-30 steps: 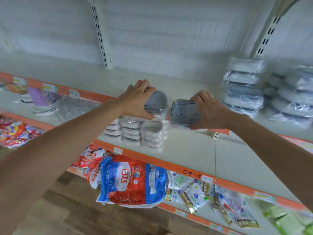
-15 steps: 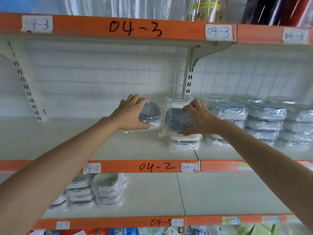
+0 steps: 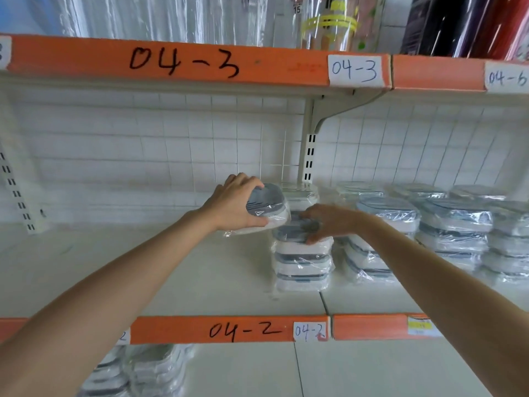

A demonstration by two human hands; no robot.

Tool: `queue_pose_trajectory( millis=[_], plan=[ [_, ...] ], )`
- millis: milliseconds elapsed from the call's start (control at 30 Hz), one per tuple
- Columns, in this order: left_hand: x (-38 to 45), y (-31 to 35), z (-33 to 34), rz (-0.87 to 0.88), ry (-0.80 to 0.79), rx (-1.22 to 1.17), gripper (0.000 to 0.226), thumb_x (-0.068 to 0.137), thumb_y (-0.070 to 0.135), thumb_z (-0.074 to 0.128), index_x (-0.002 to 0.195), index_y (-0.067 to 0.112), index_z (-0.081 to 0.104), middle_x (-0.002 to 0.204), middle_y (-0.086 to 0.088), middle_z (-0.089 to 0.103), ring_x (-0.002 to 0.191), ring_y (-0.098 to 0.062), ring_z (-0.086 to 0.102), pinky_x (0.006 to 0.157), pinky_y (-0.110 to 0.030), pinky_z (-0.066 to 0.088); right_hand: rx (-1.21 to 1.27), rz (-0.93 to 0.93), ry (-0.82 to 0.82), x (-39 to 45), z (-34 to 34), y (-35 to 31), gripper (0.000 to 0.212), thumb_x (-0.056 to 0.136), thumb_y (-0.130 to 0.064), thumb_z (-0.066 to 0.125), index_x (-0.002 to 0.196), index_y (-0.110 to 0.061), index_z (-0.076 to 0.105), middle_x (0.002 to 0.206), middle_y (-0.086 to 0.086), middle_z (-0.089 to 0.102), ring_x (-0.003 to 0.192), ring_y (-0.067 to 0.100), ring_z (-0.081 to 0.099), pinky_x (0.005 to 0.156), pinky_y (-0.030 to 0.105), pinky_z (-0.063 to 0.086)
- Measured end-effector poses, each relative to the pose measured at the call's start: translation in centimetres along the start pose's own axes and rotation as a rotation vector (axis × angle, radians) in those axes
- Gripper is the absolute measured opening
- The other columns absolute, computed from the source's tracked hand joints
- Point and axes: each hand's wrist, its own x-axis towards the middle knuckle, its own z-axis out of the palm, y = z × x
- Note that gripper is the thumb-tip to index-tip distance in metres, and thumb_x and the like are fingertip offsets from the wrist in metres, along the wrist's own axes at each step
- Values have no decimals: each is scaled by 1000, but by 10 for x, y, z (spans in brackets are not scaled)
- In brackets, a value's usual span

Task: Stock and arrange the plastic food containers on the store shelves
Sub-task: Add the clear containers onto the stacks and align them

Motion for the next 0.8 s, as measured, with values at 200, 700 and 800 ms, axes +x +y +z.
queue_pose_trajectory(
  millis=[200,700,800],
  plan=[
    [33,21,18,51,-27,-64,66,71,51,73,124,23,44,124,3,44,117,-16,37,98,-39,36,106,-9,22,-2,-16,15,93,75,-36,76,148,-18,22,153,-1,27,138,18,28,109,27,17],
    [42,15,57,30,-148,-149,84,69,58,74,140,29,39,130,1,31,132,-17,21,113,-41,24,-55,-104,203,-17,-20,16,49,87,-30,64,132,-15,49,127,8,54,115,22,48,94,25,33],
    [35,11,58,40,-67,-122,76,73,55,72,135,23,43,125,2,37,124,-16,35,103,-32,34,-67,-78,193,-13,-19,14,51,89,-29,63,135,-15,46,130,8,50,118,22,47,99,28,33]
  ],
)
